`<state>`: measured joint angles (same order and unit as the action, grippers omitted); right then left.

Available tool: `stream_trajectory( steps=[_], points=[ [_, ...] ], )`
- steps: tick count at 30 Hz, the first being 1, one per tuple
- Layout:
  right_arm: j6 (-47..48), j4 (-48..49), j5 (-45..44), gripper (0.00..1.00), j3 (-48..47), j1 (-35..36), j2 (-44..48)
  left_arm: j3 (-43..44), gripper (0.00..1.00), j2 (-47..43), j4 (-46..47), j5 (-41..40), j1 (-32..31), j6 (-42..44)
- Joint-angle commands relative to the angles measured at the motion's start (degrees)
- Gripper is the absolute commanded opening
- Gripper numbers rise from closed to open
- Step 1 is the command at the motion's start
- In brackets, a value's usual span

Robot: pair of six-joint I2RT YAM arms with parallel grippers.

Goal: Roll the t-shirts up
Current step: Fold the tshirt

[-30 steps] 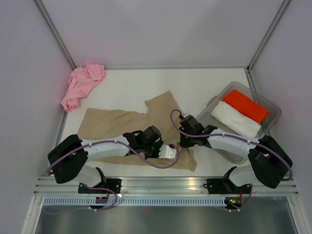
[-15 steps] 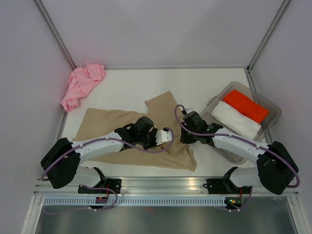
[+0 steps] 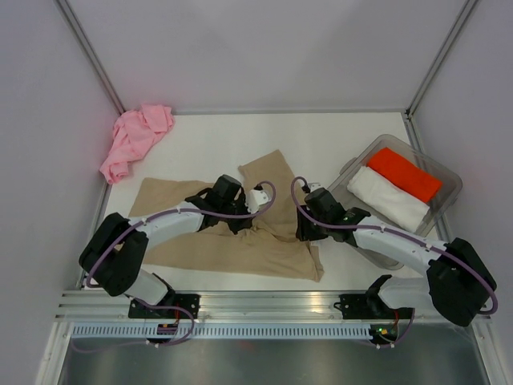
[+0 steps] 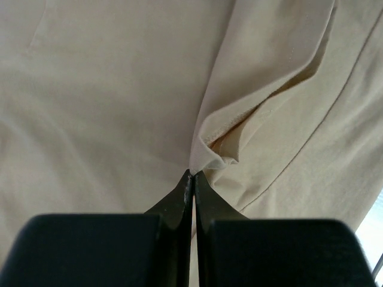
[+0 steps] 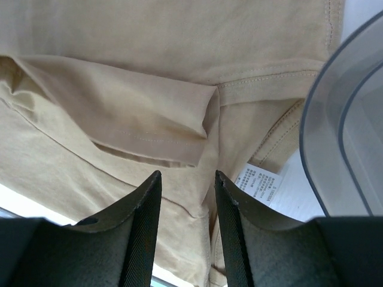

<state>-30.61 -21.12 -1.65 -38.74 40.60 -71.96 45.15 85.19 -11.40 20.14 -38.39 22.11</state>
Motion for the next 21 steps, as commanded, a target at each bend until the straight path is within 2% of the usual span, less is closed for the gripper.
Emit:
stream_trajectory(
  steps=[1,6,11,14,15,17,18,21],
  points=[
    [0.99,1.79,0.33,0.48,-1.16,-0.34,-1.6,2.05,0.03,1.64,1.12,3.15,2.0,-4.7],
    [1.6,3.01,1.39,0.51,-1.86,-0.35,-3.35,3.02,0.05,2.97,0.24,3.76,3.5,-6.02],
    [1.61,4.95,1.47,0.5,-3.26,-0.43,-7.74,3.11,0.06,3.23,-0.38,3.77,3.85,-5.85],
    [0.73,5.92,1.39,0.41,-4.5,-0.35,-10.3,2.93,0.07,2.88,-0.9,4.12,3.94,-5.76],
    [0.55,6.44,1.21,0.31,-4.67,-0.35,-10.65,2.84,0.07,2.7,-0.99,4.12,3.94,-5.76],
    [-0.06,6.71,0.77,0.23,-5.38,-0.43,-11.09,2.67,0.07,2.27,-1.17,4.03,4.2,-5.76],
    [-0.15,7.15,0.68,0.15,-5.55,-0.43,-11.09,2.49,0.07,2.18,-1.26,4.2,4.29,-5.85],
    [-0.33,6.98,0.51,0.05,-6.78,-0.52,-11.44,2.4,0.07,1.65,-1.43,4.03,4.82,-5.93]
  ],
)
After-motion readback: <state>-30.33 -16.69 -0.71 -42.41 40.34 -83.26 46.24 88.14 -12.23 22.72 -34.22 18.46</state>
